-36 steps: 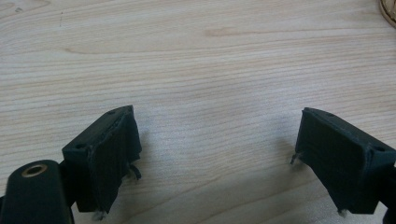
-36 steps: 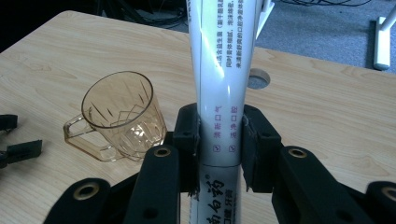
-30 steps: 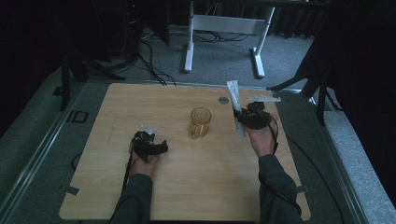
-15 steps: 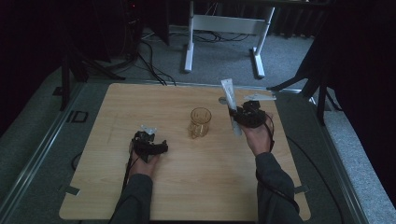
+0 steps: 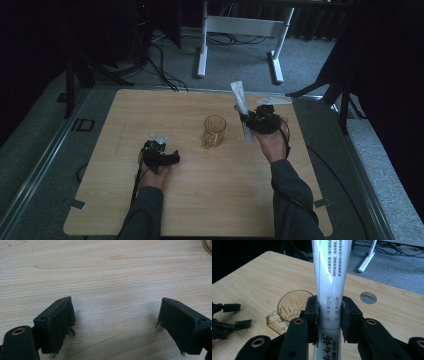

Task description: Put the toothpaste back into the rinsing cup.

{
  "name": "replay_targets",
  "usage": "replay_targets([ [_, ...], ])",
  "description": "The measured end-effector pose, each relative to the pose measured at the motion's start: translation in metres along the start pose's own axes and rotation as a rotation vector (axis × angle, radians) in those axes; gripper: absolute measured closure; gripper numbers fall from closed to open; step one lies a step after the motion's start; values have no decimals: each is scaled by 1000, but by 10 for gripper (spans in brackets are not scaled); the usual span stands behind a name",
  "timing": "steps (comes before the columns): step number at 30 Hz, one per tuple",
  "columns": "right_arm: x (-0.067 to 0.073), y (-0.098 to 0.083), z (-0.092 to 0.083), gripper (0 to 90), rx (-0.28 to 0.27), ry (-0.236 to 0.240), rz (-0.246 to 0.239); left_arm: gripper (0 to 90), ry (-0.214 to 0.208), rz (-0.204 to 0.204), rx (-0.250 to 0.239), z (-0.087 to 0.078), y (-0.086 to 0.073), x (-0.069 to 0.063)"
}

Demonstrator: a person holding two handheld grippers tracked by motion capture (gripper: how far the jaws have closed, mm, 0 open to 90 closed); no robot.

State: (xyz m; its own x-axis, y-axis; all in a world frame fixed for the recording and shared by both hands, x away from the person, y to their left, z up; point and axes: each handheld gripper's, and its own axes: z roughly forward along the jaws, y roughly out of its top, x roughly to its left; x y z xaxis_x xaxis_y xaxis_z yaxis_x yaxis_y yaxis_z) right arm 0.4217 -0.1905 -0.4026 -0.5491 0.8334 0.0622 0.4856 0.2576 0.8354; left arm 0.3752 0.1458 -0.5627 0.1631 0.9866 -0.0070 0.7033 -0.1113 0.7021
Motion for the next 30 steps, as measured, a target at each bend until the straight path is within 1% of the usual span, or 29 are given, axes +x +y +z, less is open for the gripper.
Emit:
replay_targets([
  [7,1,4,2,703,-2,4,1,125,0,0,0,0,0,0],
  [13,3,9,3,703,-11,6,-7,125,0,0,0,0,0,0],
  [23,11,25,8,703,-26,20,-30,125,0,0,0,0,0,0],
  [26,16,30,10,703,-34,27,-39,125,0,0,0,0,0,0],
  [30,19,33,11,703,-40,31,-43,125,0,0,0,0,0,0],
])
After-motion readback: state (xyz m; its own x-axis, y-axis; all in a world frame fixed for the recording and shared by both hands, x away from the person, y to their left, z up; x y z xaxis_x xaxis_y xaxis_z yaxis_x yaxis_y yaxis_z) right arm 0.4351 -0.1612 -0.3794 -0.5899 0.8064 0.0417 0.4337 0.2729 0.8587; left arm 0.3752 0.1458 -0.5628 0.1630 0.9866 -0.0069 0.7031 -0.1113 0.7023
